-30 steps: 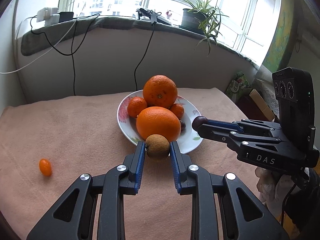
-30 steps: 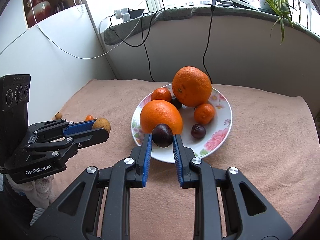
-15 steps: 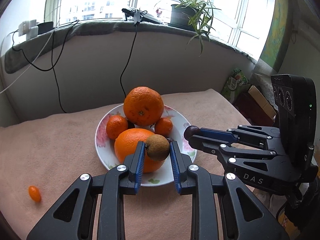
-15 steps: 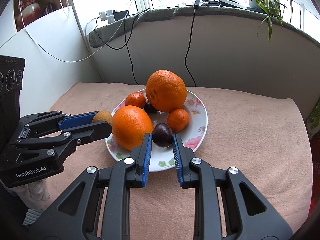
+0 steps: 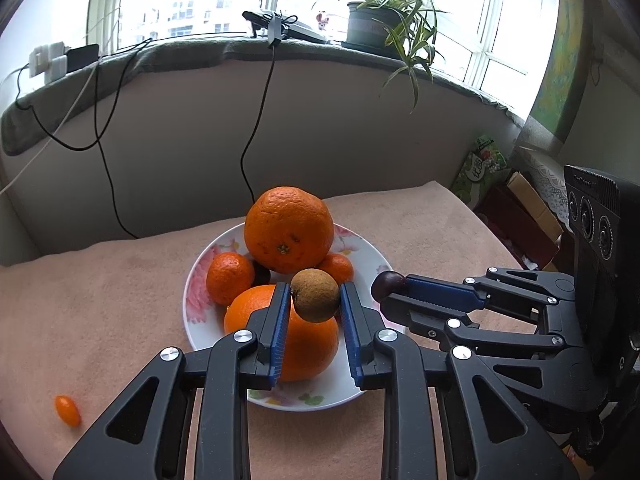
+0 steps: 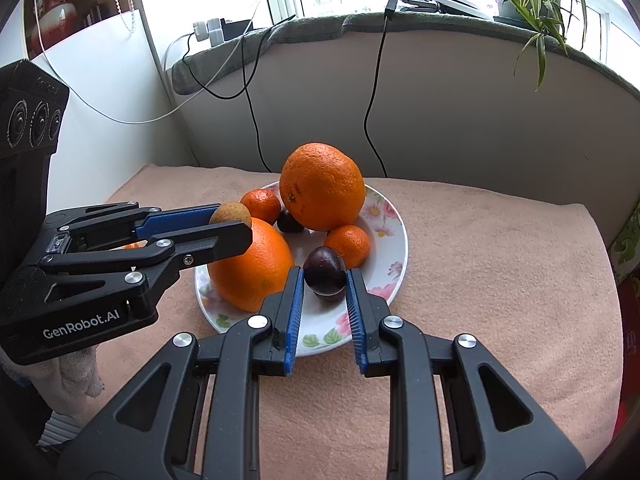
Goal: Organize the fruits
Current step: 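Open the left tool to drop the kiwi while the right tool releases the plum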
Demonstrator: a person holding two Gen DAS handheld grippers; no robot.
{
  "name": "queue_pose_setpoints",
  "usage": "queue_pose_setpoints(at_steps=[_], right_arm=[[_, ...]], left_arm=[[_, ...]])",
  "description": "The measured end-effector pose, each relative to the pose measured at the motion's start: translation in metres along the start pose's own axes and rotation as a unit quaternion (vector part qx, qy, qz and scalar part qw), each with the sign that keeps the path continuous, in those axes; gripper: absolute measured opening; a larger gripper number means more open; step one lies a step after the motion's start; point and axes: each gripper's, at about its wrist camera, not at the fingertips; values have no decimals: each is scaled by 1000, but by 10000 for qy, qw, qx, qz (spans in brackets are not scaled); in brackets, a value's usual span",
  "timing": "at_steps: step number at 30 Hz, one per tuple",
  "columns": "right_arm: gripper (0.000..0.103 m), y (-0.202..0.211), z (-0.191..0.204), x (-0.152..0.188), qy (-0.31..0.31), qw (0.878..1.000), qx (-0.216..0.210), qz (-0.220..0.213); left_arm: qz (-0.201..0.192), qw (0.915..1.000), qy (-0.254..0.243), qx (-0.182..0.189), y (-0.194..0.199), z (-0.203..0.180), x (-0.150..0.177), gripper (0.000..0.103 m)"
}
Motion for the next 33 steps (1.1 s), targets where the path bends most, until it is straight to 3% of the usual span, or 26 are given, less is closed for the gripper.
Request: queue_pose_setpoints(at_steps=[15,18,19,20,22,23,27,30,33], right_arm=[[23,1,1,-1,-12,10000,-69,-27],[24,2,0,0,-26,10000,-70,-33],[32,3,0,0,-22,10000,-62,-42],[47,4,1,0,-5,10000,-33,-68],[62,7,2,0,40,9999,9,-133],[64,9,3,0,58,9999,12,-142],[74,12,6,0,109,9998,19,-172],[79,14,7,0,136,9997,16,-187],[86,16,9,1,161,9996,58,-202]], left_arm=[[-70,9999,-47,-88,4,-1,-2,26],[-96,9999,-49,-110,6,0,-2,39],[-110,9999,-46,-113,7,0,-2,42],[-120,9999,-48,-115,8,1,-2,42],[-144,9998,-59,-142,10,1,-2,48],[-165,9997,-59,-164,11,1,-2,58],[-213,9995,-29,-234,15,2,-3,64],[-218,9992,-18,-338,17,2,-3,80],[-235,9989,7,-403,21,2,-3,81]])
Point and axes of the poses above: each gripper's, at about its wrist camera, not at the fingertips, and y roughly against the way its jaws point, z to its left, x to its underside, and after that the axes turned 7 degrees about -z, right-handed
